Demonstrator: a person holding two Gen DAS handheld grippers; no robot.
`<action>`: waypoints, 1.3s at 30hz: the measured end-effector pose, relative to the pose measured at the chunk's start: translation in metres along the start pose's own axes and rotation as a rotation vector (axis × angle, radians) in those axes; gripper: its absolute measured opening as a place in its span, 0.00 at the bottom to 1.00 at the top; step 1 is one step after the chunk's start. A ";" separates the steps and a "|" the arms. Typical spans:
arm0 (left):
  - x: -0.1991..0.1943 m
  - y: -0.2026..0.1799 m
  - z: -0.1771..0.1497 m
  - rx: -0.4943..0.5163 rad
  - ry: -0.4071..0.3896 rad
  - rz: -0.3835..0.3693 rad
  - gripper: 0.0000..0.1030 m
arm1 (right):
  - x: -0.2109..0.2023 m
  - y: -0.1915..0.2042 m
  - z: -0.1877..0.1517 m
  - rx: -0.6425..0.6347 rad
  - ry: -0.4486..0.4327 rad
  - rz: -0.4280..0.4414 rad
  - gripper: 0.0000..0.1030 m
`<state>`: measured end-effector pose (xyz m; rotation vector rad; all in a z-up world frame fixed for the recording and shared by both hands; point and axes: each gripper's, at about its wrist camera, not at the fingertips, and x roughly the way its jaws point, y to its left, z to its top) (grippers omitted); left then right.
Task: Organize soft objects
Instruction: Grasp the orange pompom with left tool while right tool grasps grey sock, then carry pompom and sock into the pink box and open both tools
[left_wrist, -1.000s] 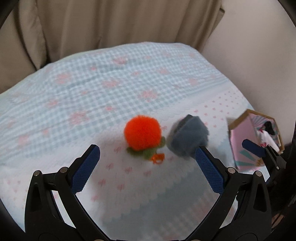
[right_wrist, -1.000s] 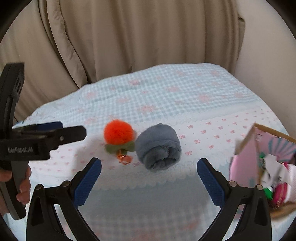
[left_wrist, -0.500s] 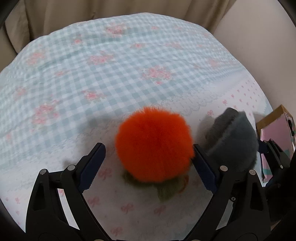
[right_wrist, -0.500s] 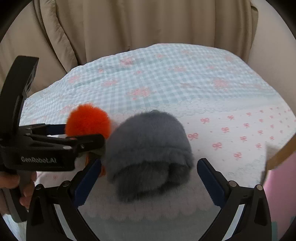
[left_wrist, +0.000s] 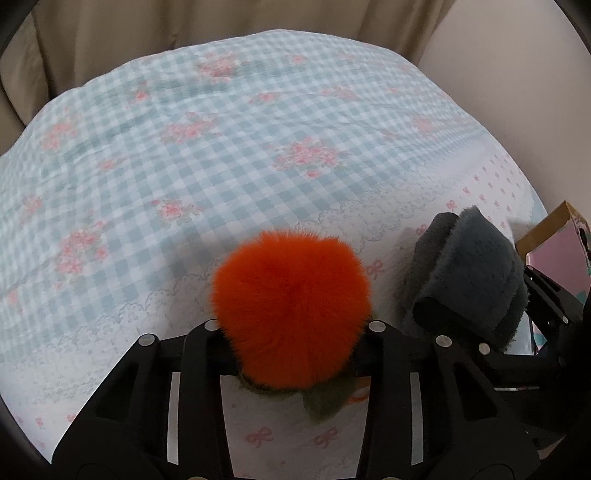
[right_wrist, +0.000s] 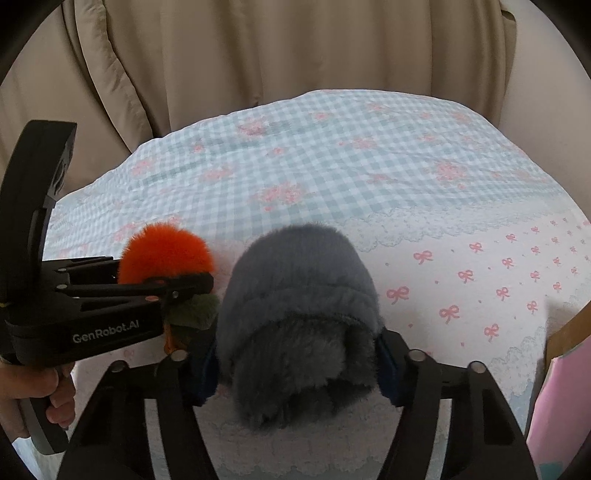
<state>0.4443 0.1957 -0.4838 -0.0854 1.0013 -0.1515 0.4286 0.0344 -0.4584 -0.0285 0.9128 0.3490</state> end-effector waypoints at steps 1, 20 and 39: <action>-0.003 0.000 0.000 -0.003 -0.003 -0.001 0.33 | -0.001 0.000 0.000 -0.002 -0.001 -0.001 0.55; -0.185 -0.054 0.011 -0.007 -0.121 0.007 0.33 | -0.167 0.005 0.030 0.125 -0.103 -0.004 0.50; -0.322 -0.232 0.037 0.039 -0.174 -0.061 0.33 | -0.389 -0.075 0.044 0.213 -0.133 -0.094 0.50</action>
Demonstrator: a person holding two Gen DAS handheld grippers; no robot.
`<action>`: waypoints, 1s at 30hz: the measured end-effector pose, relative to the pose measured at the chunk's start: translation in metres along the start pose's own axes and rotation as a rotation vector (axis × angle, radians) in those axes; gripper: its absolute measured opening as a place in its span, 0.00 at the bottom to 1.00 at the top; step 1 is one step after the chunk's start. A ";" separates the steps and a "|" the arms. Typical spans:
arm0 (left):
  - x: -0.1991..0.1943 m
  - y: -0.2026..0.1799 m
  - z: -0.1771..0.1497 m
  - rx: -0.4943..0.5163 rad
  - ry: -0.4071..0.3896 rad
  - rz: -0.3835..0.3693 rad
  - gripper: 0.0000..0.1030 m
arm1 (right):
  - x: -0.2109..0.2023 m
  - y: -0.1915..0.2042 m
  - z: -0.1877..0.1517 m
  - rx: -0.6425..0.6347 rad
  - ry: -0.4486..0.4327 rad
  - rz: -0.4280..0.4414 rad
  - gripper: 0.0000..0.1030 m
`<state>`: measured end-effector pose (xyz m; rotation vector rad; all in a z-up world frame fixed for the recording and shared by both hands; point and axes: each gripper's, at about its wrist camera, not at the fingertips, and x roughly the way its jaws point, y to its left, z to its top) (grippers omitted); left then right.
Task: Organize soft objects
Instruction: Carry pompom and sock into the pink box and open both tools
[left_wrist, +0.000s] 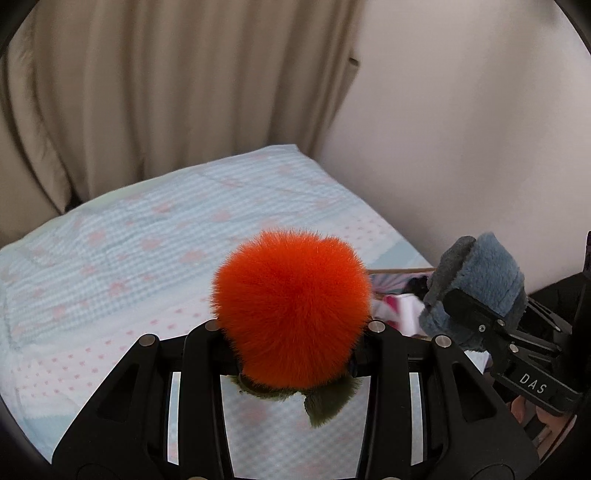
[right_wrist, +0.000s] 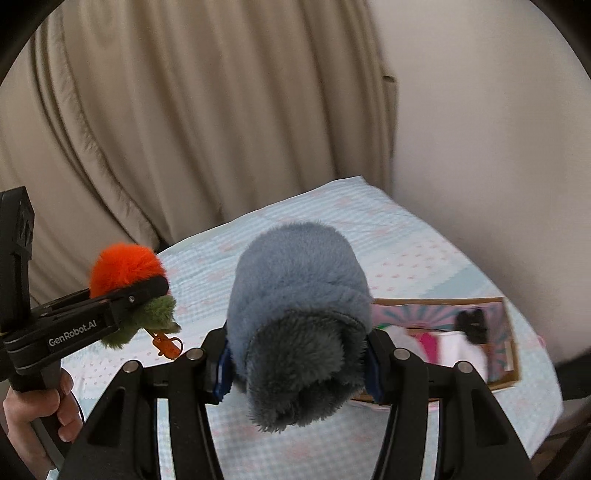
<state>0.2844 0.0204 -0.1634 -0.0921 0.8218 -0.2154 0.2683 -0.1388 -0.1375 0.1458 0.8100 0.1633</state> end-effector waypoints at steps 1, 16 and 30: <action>0.003 -0.012 0.003 0.007 0.004 -0.003 0.33 | -0.002 -0.008 0.002 0.003 0.001 -0.005 0.50; 0.131 -0.151 -0.002 0.002 0.190 -0.005 0.33 | 0.014 -0.166 0.008 -0.001 0.150 -0.028 0.50; 0.268 -0.158 -0.029 -0.065 0.384 0.065 0.33 | 0.126 -0.240 -0.041 0.022 0.401 0.052 0.51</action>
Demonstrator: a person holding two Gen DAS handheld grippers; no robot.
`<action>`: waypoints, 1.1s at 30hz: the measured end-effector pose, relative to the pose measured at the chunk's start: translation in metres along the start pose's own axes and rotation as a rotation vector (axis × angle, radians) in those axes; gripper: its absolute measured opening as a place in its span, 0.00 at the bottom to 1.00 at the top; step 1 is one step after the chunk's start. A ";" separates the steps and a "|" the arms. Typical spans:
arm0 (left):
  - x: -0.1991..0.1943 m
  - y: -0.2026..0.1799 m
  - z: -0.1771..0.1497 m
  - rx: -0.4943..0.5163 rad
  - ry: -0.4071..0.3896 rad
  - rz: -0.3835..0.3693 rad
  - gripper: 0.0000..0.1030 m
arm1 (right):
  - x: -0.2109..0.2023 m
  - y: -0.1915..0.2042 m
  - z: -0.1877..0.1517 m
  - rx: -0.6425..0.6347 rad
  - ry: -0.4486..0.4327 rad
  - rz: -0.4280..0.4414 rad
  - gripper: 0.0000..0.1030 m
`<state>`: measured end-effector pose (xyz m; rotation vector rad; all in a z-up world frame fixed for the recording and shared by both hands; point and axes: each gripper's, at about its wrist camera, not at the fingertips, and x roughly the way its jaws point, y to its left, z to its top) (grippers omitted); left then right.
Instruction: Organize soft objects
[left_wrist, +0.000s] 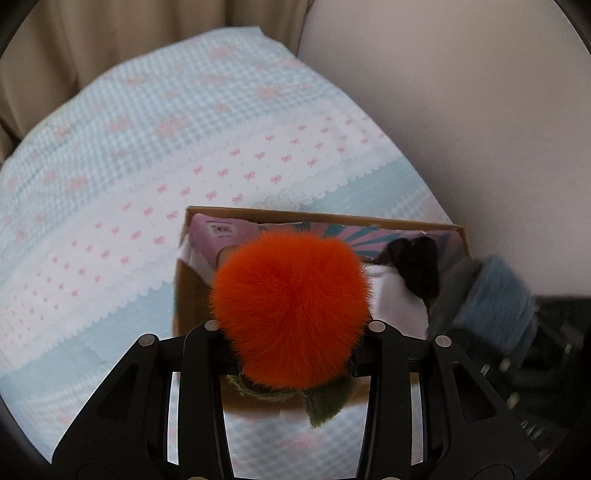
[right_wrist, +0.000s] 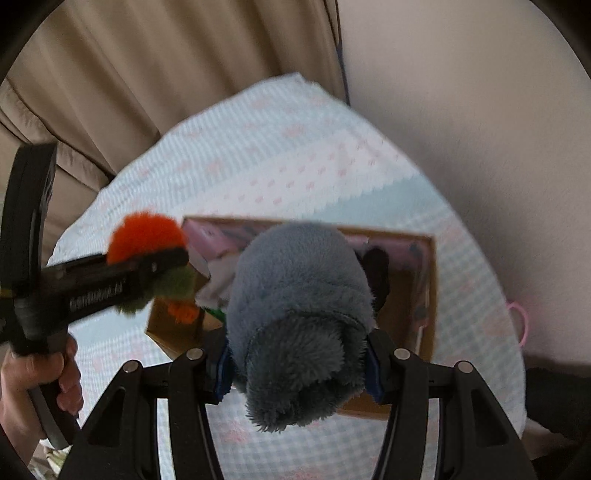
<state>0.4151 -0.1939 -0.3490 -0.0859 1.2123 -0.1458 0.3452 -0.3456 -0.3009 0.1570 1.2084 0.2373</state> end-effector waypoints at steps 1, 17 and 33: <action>0.006 -0.002 0.002 0.007 0.008 0.013 0.33 | 0.003 -0.003 -0.003 0.004 0.010 0.006 0.51; 0.027 -0.007 0.016 0.034 0.062 0.101 1.00 | 0.051 -0.003 -0.019 -0.068 0.099 0.003 0.91; -0.040 -0.008 0.003 0.020 -0.021 0.062 1.00 | 0.000 0.008 -0.022 -0.043 -0.001 -0.034 0.91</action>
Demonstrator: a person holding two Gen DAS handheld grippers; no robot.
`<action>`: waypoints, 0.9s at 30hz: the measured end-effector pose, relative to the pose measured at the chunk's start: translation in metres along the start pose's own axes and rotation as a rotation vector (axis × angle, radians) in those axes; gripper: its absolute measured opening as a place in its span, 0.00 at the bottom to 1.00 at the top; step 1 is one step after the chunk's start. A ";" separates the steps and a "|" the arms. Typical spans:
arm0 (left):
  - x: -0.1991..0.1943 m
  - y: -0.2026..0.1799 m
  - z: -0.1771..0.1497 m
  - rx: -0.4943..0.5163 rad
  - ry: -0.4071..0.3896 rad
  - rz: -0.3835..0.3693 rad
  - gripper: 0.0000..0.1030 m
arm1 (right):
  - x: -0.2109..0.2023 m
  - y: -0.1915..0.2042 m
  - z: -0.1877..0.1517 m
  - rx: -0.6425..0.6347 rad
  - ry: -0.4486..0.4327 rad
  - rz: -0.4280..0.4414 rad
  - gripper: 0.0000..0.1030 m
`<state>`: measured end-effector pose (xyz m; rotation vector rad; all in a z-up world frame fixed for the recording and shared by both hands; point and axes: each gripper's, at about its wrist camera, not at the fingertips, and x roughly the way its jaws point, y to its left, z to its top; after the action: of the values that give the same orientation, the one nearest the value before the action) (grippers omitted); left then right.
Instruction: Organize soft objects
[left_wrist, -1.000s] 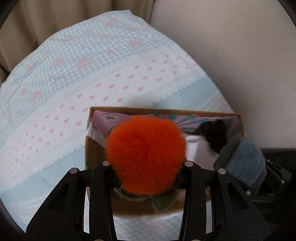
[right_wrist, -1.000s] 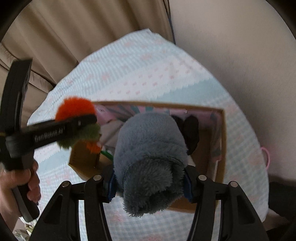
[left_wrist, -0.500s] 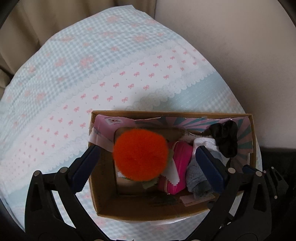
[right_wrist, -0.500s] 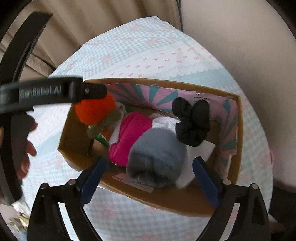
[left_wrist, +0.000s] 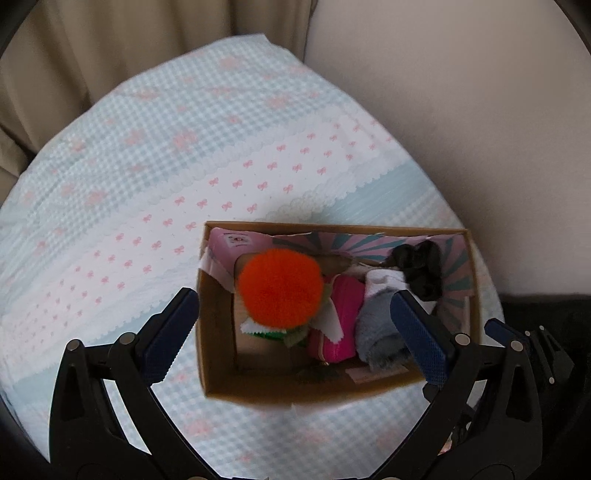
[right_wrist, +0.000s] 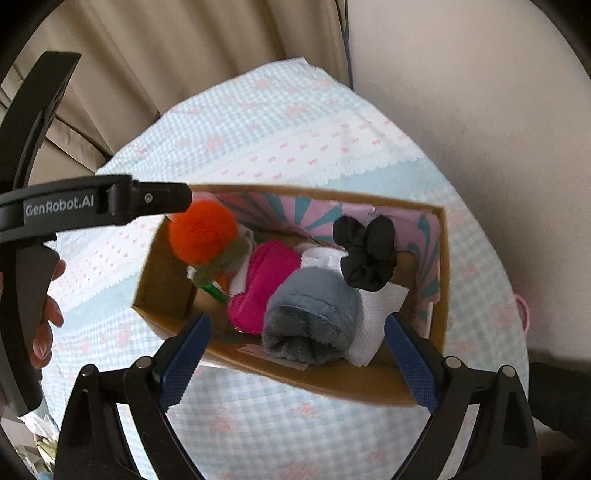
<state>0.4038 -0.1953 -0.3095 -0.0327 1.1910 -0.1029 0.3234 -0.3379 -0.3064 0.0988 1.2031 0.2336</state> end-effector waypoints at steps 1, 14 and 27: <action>-0.011 0.001 -0.003 -0.007 -0.011 -0.009 1.00 | -0.007 0.003 0.000 0.002 -0.011 -0.002 0.91; -0.207 0.035 -0.068 -0.034 -0.275 -0.063 1.00 | -0.162 0.071 0.001 0.048 -0.251 -0.058 0.91; -0.366 0.087 -0.141 0.025 -0.577 0.009 1.00 | -0.297 0.166 -0.033 0.037 -0.502 -0.154 0.91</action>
<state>0.1445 -0.0694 -0.0298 -0.0322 0.6129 -0.0916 0.1705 -0.2467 -0.0143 0.0900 0.7110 0.0444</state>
